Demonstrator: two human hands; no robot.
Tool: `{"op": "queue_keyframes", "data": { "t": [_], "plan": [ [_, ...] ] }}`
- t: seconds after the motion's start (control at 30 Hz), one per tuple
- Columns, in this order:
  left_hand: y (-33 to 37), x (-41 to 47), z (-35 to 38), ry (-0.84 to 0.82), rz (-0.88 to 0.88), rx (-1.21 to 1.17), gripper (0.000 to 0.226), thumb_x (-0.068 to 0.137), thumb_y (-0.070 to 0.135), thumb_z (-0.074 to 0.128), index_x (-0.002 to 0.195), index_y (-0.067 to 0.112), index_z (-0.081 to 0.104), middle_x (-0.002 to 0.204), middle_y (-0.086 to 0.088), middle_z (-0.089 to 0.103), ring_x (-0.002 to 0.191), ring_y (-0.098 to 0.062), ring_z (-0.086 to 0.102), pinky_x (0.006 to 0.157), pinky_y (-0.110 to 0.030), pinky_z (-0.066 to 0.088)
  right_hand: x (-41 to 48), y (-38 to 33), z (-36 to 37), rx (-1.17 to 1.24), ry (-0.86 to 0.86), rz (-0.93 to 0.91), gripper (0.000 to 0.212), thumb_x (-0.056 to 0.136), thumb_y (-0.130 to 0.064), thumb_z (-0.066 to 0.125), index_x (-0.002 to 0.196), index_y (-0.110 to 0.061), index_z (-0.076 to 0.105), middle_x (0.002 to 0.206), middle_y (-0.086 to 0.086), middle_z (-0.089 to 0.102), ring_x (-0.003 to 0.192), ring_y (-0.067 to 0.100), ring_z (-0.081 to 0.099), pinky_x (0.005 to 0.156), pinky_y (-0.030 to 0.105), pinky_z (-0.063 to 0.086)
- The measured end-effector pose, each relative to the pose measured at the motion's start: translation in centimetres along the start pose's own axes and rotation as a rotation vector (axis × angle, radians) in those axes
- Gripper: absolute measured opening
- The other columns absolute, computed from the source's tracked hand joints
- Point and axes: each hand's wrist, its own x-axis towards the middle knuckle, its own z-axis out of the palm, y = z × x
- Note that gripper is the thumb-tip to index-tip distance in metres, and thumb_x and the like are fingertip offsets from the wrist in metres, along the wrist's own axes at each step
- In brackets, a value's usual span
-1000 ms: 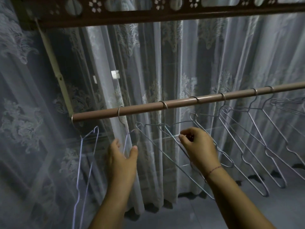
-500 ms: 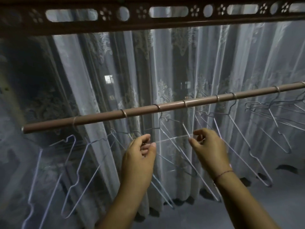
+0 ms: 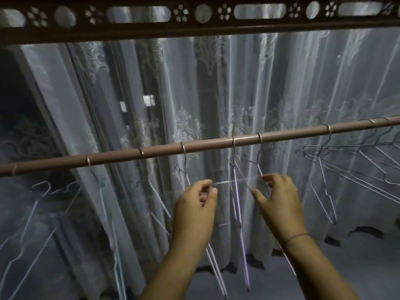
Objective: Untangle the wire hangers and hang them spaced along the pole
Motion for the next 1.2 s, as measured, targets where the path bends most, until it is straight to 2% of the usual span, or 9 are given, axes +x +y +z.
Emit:
{"op": "queue_keyframes", "data": {
  "t": [0.17, 0.27, 0.33, 0.5, 0.67, 0.77, 0.9, 1.1, 1.2],
  "plan": [
    [1.8, 0.6, 3.9, -0.109, -0.043, 0.143, 0.038, 0.09, 0.031, 0.056, 0.127, 0.021, 0.054, 0.11, 0.006, 0.064, 0.09, -0.009, 0.058, 0.08, -0.02, 0.043, 0.7, 2.4, -0.8, 0.048, -0.064, 0.061, 0.022, 0.085, -0.027, 0.061, 0.105, -0.02, 0.057, 0.085, -0.005, 0.057, 0.084, 0.017, 0.058, 0.076, 0.03, 0.047],
    [1.9, 0.9, 4.9, -0.174, -0.084, 0.172, 0.044, 0.09, 0.03, 0.056, 0.133, 0.02, 0.047, 0.082, 0.007, 0.061, 0.074, -0.005, 0.056, 0.07, -0.021, 0.045, 1.3, 3.2, -1.0, 0.094, -0.063, 0.06, 0.008, 0.085, -0.025, 0.059, 0.09, -0.019, 0.061, 0.072, -0.009, 0.059, 0.073, 0.015, 0.059, 0.065, 0.027, 0.045],
    [2.0, 0.9, 5.2, -0.185, -0.096, 0.203, 0.047, 0.09, 0.03, 0.056, 0.135, 0.022, 0.044, 0.081, 0.008, 0.059, 0.071, -0.004, 0.054, 0.064, -0.019, 0.043, 1.4, 3.4, -1.3, 0.133, -0.074, 0.041, 0.003, 0.087, -0.025, 0.058, 0.086, -0.023, 0.06, 0.072, -0.012, 0.058, 0.07, 0.007, 0.057, 0.058, 0.018, 0.041],
    [3.2, 0.9, 5.7, -0.096, 0.043, 0.267, 0.05, 0.088, 0.034, 0.057, 0.135, 0.026, 0.041, 0.121, 0.007, 0.051, 0.108, -0.019, 0.054, 0.095, -0.039, 0.047, 2.6, 4.8, -4.0, 0.204, 0.047, 0.046, 0.005, 0.087, -0.025, 0.058, 0.091, -0.024, 0.061, 0.078, -0.012, 0.06, 0.074, 0.003, 0.058, 0.065, 0.017, 0.047],
    [5.1, 0.6, 7.9, -0.098, 0.12, 0.168, 0.035, 0.089, 0.031, 0.057, 0.123, 0.025, 0.053, 0.107, 0.008, 0.058, 0.089, -0.012, 0.057, 0.078, -0.025, 0.05, 4.6, 7.5, -6.5, 0.122, 0.279, 0.076, 0.015, 0.084, -0.022, 0.061, 0.097, -0.015, 0.063, 0.091, 0.002, 0.057, 0.082, 0.019, 0.057, 0.072, 0.032, 0.048],
    [5.5, 0.2, 9.6, -0.142, 0.084, 0.155, 0.041, 0.089, 0.033, 0.057, 0.128, 0.023, 0.051, 0.118, 0.005, 0.056, 0.1, -0.012, 0.057, 0.089, -0.029, 0.049, 4.9, 8.1, -6.7, 0.181, 0.121, 0.068, 0.016, 0.085, -0.026, 0.06, 0.098, -0.016, 0.062, 0.089, -0.002, 0.059, 0.078, 0.011, 0.057, 0.064, 0.017, 0.045],
    [5.6, 0.4, 9.9, 0.143, 0.071, 0.224, 0.042, 0.087, 0.029, 0.06, 0.127, 0.021, 0.051, 0.128, 0.001, 0.047, 0.121, -0.017, 0.044, 0.104, -0.035, 0.038, 4.2, 6.2, -4.3, 0.411, -0.27, 0.01, 0.016, 0.085, -0.033, 0.06, 0.091, -0.019, 0.064, 0.08, -0.007, 0.063, 0.074, 0.006, 0.06, 0.062, 0.012, 0.044],
    [4.2, 0.1, 9.7, 0.325, -0.199, 0.21, 0.041, 0.087, 0.032, 0.058, 0.126, 0.024, 0.049, 0.13, 0.002, 0.046, 0.118, -0.019, 0.049, 0.1, -0.042, 0.044, 3.9, 4.8, -1.6, 0.361, -0.507, -0.032, 0.02, 0.081, -0.033, 0.065, 0.092, -0.022, 0.053, 0.074, -0.008, 0.055, 0.067, 0.007, 0.054, 0.059, 0.018, 0.041],
    [4.1, 0.0, 10.1, 0.323, -0.266, 0.179, 0.035, 0.088, 0.03, 0.058, 0.122, 0.02, 0.054, 0.115, 0.002, 0.059, 0.101, -0.017, 0.057, 0.086, -0.031, 0.047, 4.4, 5.2, -1.1, 0.451, -0.59, -0.007, 0.008, 0.083, -0.022, 0.061, 0.088, -0.021, 0.055, 0.074, 0.0, 0.066, 0.063, 0.009, 0.059, 0.059, 0.022, 0.05]
  ]
}}
